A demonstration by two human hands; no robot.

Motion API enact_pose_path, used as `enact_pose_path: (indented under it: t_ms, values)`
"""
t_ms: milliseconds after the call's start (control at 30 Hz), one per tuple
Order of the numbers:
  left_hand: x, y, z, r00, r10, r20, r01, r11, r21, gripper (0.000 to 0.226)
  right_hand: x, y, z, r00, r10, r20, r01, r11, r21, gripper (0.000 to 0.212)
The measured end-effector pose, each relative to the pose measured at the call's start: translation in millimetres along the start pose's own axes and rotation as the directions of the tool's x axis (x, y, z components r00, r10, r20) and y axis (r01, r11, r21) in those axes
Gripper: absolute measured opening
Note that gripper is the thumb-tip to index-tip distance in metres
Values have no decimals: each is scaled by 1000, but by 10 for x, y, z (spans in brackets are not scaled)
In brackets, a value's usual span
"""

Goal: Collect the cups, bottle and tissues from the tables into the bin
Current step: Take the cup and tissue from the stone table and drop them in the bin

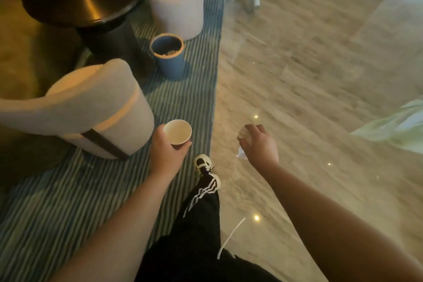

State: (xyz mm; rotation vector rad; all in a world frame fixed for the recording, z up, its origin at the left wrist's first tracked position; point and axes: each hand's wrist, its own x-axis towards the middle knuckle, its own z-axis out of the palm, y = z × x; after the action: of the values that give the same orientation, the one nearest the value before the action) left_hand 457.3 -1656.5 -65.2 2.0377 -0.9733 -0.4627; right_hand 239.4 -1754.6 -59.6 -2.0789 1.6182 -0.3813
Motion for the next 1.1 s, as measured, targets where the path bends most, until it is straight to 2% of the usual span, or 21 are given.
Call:
enact_pose_path:
  t_ms: [233, 367, 700, 900, 1000, 1100]
  values:
    - [2140, 191, 860, 994, -83, -65, 80, 996, -50, 71, 2386, -174, 131, 993, -80, 82, 81, 997, -12, 36]
    - [3305, 489, 1033, 986, -113, -124, 102, 991, -89, 70, 3686, -451, 17, 983, -130, 130, 134, 991, -20, 37]
    - [5226, 735, 1216, 934, -251, -253, 224, 966, -128, 71, 6093, -1170, 157, 936, -292, 196, 286, 956, 59, 37]
    - [6490, 724, 1584, 843, -396, -364, 338, 916, -215, 73, 7813, -1573, 442, 871, -424, 247, 430, 902, 34, 37]
    - [7148, 769, 1816, 753, -474, -456, 414, 880, -232, 74, 8717, -1789, 604, 783, -511, 356, 540, 842, 21, 38]
    - [7660, 852, 1977, 657, -575, -487, 505, 816, -282, 76, 9459, -2027, 700, 681, -562, 469, 630, 776, 15, 38]
